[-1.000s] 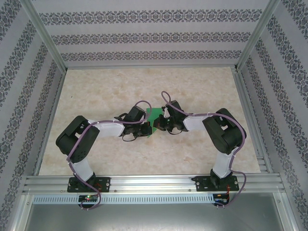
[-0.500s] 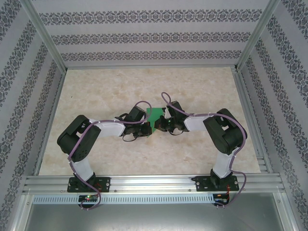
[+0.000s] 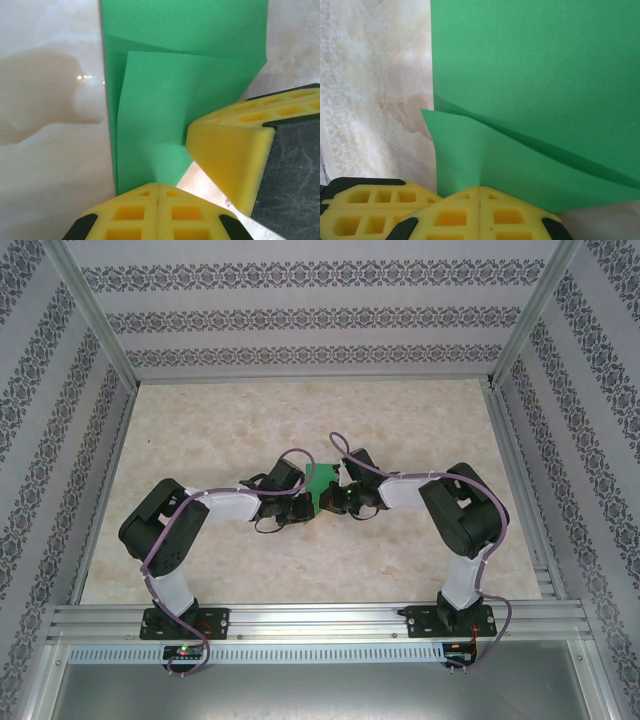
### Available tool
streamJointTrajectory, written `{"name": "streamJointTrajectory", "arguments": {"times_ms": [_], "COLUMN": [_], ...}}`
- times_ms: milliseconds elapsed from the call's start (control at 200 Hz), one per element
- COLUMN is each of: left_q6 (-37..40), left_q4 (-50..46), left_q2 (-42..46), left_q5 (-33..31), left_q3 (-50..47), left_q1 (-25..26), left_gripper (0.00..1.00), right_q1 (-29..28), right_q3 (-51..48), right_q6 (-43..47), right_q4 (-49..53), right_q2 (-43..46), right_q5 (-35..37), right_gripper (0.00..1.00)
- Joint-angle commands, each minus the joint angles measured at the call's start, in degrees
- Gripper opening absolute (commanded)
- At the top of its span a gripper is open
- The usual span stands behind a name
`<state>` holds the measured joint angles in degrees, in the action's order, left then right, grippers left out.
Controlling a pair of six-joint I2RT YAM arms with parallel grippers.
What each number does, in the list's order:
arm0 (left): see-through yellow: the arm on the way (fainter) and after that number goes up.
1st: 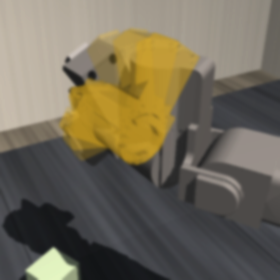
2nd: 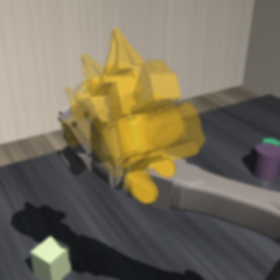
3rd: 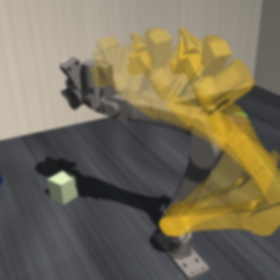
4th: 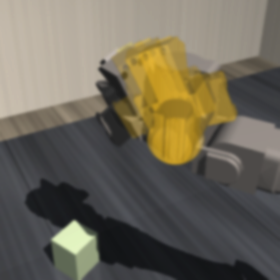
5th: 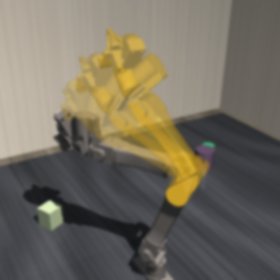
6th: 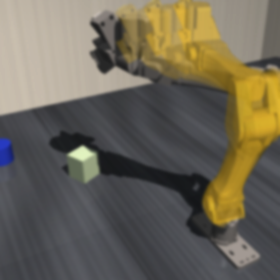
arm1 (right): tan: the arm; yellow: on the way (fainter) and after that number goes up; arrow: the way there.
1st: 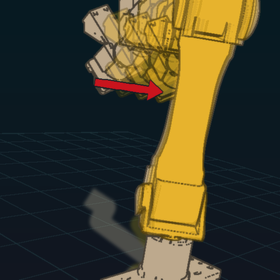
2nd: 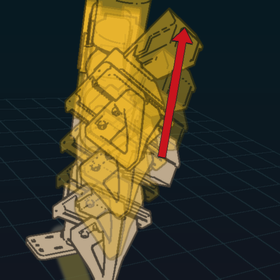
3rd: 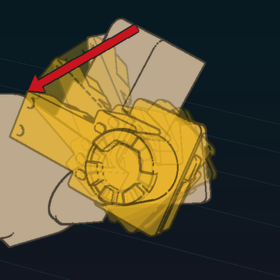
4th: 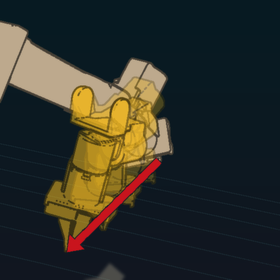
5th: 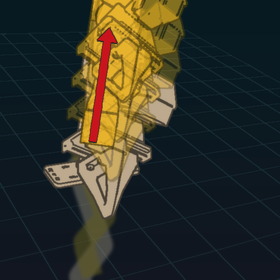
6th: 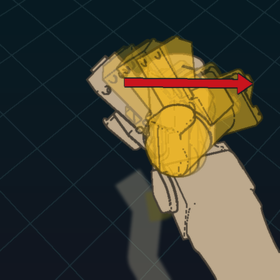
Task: Fold a paper plane with a square sheet of paper (pick it up from the middle)
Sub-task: Third fold the triangle at the center of the table.
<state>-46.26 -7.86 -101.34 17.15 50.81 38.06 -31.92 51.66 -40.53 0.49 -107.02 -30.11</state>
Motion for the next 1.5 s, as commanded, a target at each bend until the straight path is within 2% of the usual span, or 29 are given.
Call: {"name": "streamJointTrajectory", "arguments": {"times_ms": [0,290,390,485,614,774,969,1199,1394,1494], "left_q6": [-0.76,-0.50,-0.29,-0.15,-0.06,-0.04,0.11,0.25,0.56,-0.64], "left_q4": [-8.41,-9.63,-9.50,-9.19,-8.97,-8.80,-8.49,-7.62,-8.01,-5.21], "left_q2": [-1.05,-1.48,-1.40,-1.45,-1.67,-1.91,-1.76,-1.36,-1.05,-0.80], "left_q5": [-3.89,-3.94,-3.72,-3.61,-3.43,-3.35,-3.14,-2.36,-1.96,0.89], "left_q3": [0.12,-0.27,-0.03,0.06,0.57,0.94,0.65,0.51,0.33,1.24], "left_q1": [0.43,0.50,0.44,0.44,0.43,0.43,0.45,0.43,0.43,-0.07], "left_gripper": [0.01,0.00,0.00,0.00,0.00,0.00,0.00,0.00,0.00,0.00], "right_q1": [2.66,9.22,9.00,8.58,5.66,1.26,-0.57,-0.08,2.96,2.99], "right_q3": [1.40,4.39,4.11,1.40,0.05,-0.42,-0.39,-0.12,-1.16,-0.45], "right_q6": [3.41,5.46,5.43,3.63,2.98,0.63,-1.72,-1.26,-0.34,-0.07], "right_q4": [3.09,4.04,3.71,-1.19,-2.17,-3.63,-5.73,-2.59,-0.55,-0.08], "right_q2": [-1.43,-1.59,2.77,7.08,9.10,5.59,0.67,-2.74,-2.53,-2.87], "right_q5": [2.99,4.44,4.05,0.64,-0.92,-1.66,-2.39,-0.31,2.38,2.03], "right_gripper": [0.05,0.05,0.05,0.05,0.06,0.05,0.02,0.00,0.00,0.00]}}
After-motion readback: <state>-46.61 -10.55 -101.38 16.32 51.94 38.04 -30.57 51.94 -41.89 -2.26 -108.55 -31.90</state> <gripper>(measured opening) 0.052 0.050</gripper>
